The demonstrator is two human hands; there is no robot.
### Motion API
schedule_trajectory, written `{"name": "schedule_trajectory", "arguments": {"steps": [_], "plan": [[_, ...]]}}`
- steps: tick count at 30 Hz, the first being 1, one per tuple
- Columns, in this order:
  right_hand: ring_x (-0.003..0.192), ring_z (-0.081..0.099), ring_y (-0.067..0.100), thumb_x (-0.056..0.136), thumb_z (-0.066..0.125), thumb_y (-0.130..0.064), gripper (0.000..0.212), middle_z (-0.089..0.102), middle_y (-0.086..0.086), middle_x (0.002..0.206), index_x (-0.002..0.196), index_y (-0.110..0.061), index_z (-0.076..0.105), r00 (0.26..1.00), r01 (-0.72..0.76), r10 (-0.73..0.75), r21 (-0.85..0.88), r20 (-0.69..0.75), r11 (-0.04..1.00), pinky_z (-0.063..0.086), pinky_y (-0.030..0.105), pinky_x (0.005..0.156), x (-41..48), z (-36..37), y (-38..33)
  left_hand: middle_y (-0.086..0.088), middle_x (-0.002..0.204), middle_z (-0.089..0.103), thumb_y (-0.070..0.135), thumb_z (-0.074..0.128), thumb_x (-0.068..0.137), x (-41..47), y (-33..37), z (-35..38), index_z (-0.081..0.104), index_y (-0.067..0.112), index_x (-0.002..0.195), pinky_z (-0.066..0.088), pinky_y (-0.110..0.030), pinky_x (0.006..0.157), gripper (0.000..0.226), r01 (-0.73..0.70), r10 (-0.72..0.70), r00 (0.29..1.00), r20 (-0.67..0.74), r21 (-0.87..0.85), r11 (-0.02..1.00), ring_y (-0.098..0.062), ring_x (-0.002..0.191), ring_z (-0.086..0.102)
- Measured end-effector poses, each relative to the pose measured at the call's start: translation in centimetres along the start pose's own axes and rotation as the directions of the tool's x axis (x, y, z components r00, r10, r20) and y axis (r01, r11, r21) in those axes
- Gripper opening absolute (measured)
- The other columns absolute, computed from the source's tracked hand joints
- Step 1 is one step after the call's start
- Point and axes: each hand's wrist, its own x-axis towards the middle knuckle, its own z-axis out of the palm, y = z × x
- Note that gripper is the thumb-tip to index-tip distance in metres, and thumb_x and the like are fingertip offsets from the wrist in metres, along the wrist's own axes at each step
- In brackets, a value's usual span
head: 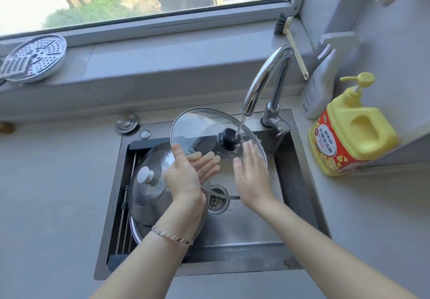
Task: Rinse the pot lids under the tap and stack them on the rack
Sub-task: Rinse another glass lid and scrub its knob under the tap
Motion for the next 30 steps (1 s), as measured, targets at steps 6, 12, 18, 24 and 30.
{"name": "schedule_trajectory", "arguments": {"steps": [6,12,18,24,30], "plan": [[0.145,0.003,0.013,0.102,0.019,-0.027,0.048,0.012,0.0,0.158,0.148,-0.014,0.018,0.998,-0.06,0.059,0.042,0.013,0.997,0.002,0.032,0.118,5.5,-4.2,2.2,-0.019,0.054,0.067,0.042,0.038,0.096,-0.7,0.0,-1.8,0.047,0.0,0.071,0.054,-0.03,0.038,0.05,0.07,-0.119,0.969,0.215,0.222,0.972,-0.027,0.044,0.066],[0.145,0.009,0.014,0.101,0.022,-0.033,0.046,0.022,-0.001,0.155,0.141,-0.018,0.039,0.951,0.266,-0.237,-0.132,0.199,0.955,0.007,0.043,0.118,5.7,-4.9,-1.9,-0.02,0.052,0.066,0.036,0.045,0.094,-1.4,-1.4,-1.4,0.05,-0.002,0.067,0.053,-0.029,0.038,0.047,0.05,-0.231,0.894,0.385,0.425,0.904,-0.028,0.042,0.064],[0.145,-0.009,0.011,0.081,0.001,-0.054,0.078,-0.001,-0.003,0.158,0.149,-0.018,0.005,0.886,0.459,-0.412,-0.275,0.213,0.845,-0.007,0.033,0.118,1.5,-2.9,-2.1,-0.019,0.051,0.065,0.036,0.047,0.094,-1.2,-1.1,-1.4,0.057,-0.006,0.066,0.054,-0.034,0.044,0.051,-0.02,-0.151,0.918,0.367,0.422,0.906,-0.027,0.043,0.065],[0.145,-0.004,0.013,0.099,0.015,-0.038,0.058,0.006,0.004,0.159,0.149,-0.01,0.009,0.996,0.078,-0.071,-0.15,0.05,0.986,-0.001,0.037,0.119,4.9,-3.7,-1.4,-0.021,0.056,0.067,0.034,0.044,0.095,-1.2,-0.7,-1.6,0.051,-0.003,0.067,0.054,-0.032,0.041,0.048,0.021,-0.173,0.913,0.369,0.38,0.925,-0.029,0.045,0.066],[0.142,-0.012,0.004,0.088,0.012,-0.055,0.072,-0.004,-0.011,0.156,0.15,-0.02,0.003,0.87,0.482,-0.433,-0.225,0.236,0.847,-0.009,0.029,0.115,3.3,-3.3,-2.7,-0.02,0.053,0.066,0.037,0.045,0.095,-1.0,-0.3,-1.4,0.055,-0.003,0.065,0.055,-0.034,0.043,0.05,-0.004,-0.138,0.933,0.333,0.392,0.92,-0.028,0.044,0.066]]}}
